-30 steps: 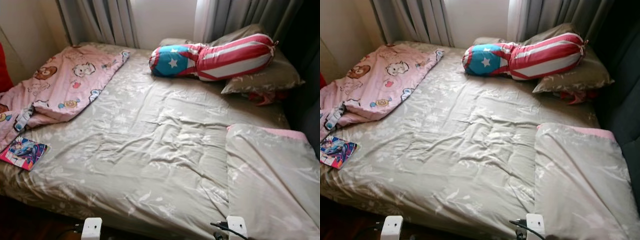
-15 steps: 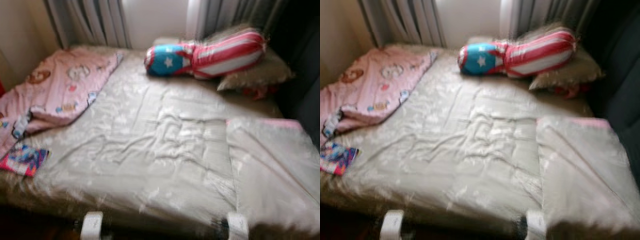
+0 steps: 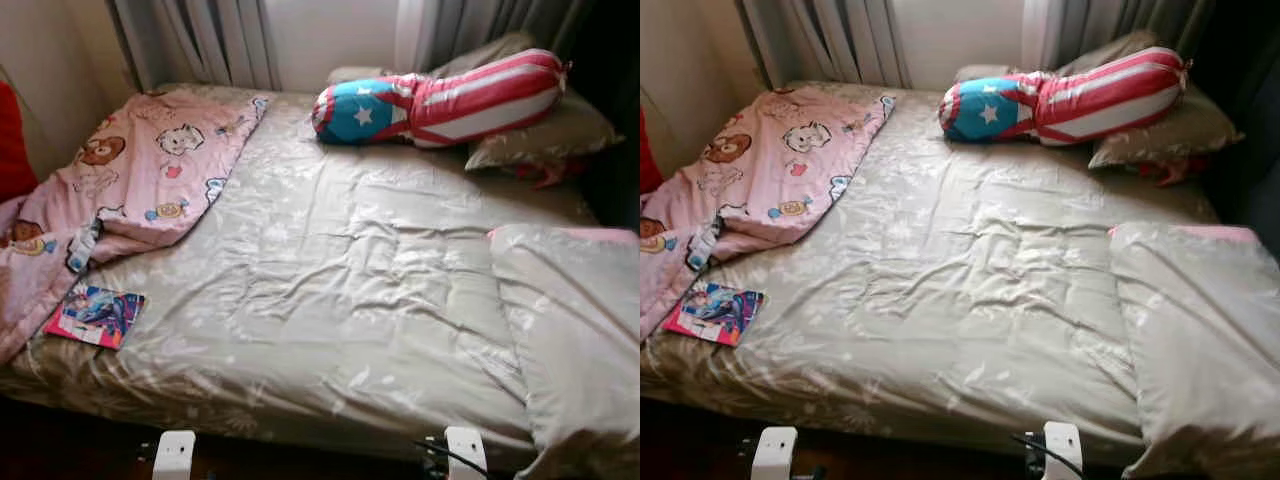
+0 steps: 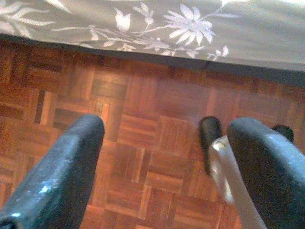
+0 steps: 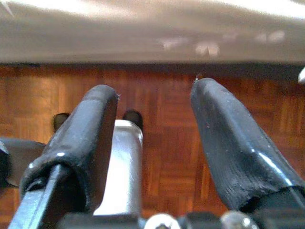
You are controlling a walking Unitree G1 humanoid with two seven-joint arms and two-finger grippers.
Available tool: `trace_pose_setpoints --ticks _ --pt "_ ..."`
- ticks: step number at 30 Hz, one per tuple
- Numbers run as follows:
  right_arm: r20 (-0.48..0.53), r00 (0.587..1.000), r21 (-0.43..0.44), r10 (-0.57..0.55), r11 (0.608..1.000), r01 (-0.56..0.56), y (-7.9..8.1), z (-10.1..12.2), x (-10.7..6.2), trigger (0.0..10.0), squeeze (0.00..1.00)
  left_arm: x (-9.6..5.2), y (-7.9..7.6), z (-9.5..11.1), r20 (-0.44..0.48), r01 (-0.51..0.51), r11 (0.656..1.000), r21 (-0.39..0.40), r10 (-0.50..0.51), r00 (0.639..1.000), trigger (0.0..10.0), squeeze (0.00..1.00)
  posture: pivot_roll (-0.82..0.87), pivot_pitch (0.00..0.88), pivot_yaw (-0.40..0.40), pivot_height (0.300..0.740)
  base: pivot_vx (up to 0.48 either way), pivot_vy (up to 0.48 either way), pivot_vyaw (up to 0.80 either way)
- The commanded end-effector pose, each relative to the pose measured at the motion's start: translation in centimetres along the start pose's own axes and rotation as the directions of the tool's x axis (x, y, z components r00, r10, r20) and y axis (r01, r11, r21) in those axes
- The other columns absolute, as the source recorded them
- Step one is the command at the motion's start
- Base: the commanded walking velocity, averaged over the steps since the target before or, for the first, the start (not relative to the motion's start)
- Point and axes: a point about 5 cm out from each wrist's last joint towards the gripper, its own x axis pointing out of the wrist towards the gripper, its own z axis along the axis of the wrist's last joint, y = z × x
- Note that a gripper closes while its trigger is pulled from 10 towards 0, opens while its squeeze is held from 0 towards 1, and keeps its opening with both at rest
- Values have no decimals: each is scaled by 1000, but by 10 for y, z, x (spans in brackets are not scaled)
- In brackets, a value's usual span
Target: Clean up the room
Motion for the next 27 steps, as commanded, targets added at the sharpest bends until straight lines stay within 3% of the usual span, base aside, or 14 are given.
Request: trace_pose_setpoints --ticks 1,27 --pt "-2 1000 8 13 1000 -13 5 0 1 10000 0 -1 7 -5 -19 -18 1000 1 18 1000 10000 0 -74 98 -9 740 0 439 0" --pt "-2 1000 29 20 999 -20 4 -2 0 10000 0 -2 8 -5 -24 -21 1000 4 21 1000 10000 0 -65 106 -16 740 0 435 0"
